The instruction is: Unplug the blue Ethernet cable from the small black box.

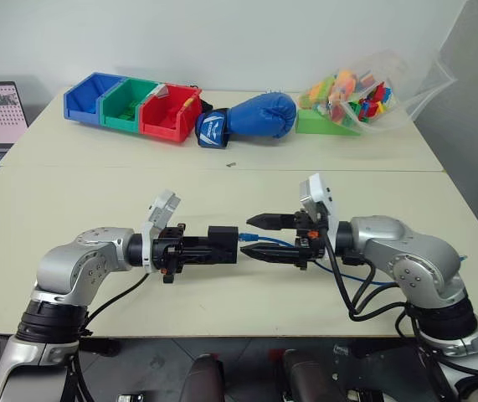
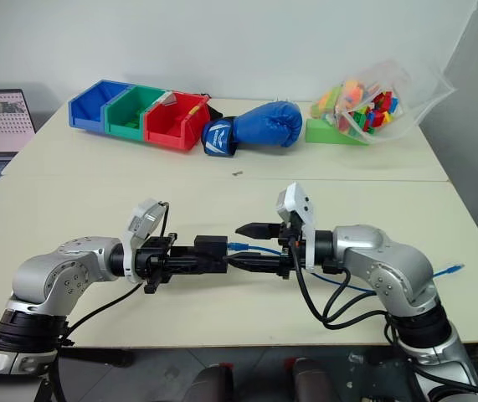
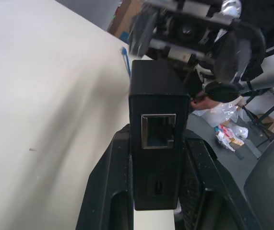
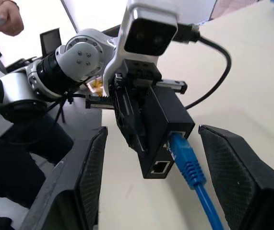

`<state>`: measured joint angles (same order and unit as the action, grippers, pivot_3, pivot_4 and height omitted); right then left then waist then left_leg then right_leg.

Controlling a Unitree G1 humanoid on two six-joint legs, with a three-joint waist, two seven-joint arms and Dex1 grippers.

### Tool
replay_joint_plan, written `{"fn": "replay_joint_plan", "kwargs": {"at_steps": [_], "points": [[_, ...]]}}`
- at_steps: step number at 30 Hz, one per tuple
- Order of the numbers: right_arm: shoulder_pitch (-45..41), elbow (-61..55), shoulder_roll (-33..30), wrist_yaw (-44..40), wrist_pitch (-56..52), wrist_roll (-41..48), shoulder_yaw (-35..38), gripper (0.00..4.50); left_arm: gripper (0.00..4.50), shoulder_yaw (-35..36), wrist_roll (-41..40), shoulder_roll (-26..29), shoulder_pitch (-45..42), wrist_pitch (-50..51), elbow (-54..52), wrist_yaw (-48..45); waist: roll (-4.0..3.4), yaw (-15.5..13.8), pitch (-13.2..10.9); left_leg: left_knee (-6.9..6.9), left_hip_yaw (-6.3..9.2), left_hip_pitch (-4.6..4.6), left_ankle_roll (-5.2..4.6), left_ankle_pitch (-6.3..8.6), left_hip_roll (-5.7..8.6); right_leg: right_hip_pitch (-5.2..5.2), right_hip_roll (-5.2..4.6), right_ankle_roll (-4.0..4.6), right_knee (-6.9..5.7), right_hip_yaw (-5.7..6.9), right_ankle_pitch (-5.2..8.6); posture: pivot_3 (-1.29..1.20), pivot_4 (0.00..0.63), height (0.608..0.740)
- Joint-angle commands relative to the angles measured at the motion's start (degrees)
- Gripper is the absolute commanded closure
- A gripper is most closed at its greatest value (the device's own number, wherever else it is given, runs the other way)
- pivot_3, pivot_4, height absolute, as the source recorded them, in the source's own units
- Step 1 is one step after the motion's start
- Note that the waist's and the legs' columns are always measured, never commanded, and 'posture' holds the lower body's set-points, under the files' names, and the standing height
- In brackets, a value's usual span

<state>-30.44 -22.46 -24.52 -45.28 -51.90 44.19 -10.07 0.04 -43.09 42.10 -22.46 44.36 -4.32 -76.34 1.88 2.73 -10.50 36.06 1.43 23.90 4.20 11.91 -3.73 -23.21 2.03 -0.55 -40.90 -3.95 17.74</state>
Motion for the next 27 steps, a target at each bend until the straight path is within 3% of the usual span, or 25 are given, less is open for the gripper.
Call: {"fn": "replay_joint_plan", "kwargs": {"at_steps": [1,27], "points": [[-0.7,2.5,1.4,-0.2,0.9,-0.1,0.3,1.3,3.7,2.4,-1.8,0.2,1.7,-0.6,-4.0,0.4,0.0,0.1,0.0,0.0,0.0,-0.01,0.0,0.0,0.0,0.0,0.0,0.0,0.0,0.0,0.0,0.0,0.15,0.74],[-1.6,5.5,3.3,-1.0,-4.0,4.9,2.6,1.3,3.7,4.3,-2.0,1.3,4.2,-0.9,-6.1,0.6,-0.01,0.4,0.0,-0.01,0.0,0.0,0.0,0.0,-0.02,-0.02,0.02,-0.02,0.0,0.0,0.01,0.0,0.15,0.74]]}}
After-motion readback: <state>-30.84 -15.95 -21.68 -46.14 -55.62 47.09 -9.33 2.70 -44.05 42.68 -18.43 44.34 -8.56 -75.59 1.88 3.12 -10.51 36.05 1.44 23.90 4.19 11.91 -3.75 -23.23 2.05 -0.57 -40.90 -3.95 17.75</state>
